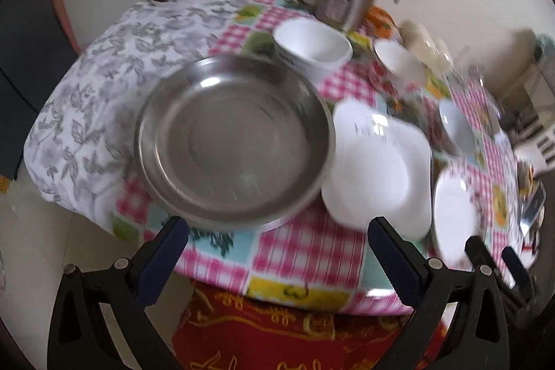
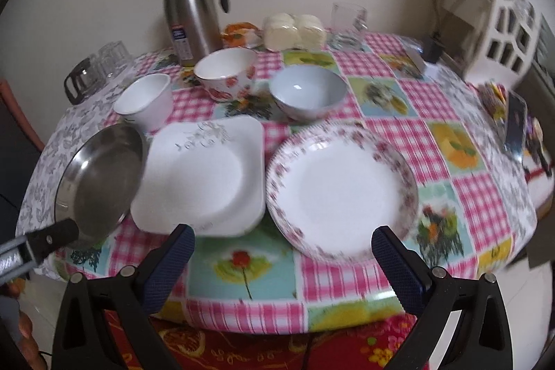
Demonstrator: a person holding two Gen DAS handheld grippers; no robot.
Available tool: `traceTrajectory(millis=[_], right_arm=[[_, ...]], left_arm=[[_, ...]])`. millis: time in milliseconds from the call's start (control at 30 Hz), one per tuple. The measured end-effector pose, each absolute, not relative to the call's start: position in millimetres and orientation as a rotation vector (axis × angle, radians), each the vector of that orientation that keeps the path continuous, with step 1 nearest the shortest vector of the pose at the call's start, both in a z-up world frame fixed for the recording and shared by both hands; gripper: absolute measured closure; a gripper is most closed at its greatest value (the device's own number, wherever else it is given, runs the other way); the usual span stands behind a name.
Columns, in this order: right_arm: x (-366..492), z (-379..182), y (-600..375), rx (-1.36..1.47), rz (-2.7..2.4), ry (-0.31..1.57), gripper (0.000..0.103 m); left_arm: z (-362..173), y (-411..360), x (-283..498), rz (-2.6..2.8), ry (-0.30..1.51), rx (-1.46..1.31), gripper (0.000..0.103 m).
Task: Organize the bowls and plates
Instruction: 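Reach the left tool to the steel basin rim and close on it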
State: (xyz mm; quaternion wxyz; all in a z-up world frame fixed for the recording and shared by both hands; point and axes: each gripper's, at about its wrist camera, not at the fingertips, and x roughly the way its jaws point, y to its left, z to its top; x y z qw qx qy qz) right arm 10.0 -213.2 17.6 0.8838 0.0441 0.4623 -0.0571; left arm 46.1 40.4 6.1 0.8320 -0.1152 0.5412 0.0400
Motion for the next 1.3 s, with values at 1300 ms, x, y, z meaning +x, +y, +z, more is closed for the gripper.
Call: traceTrajectory(millis=[1300], right_arm=[[170.2, 7.8, -168.7, 0.203, 0.042, 0.922, 0.0]], left_arm=[[33.8, 73.9, 168.9, 0.458, 0.78, -0.363, 0.0]])
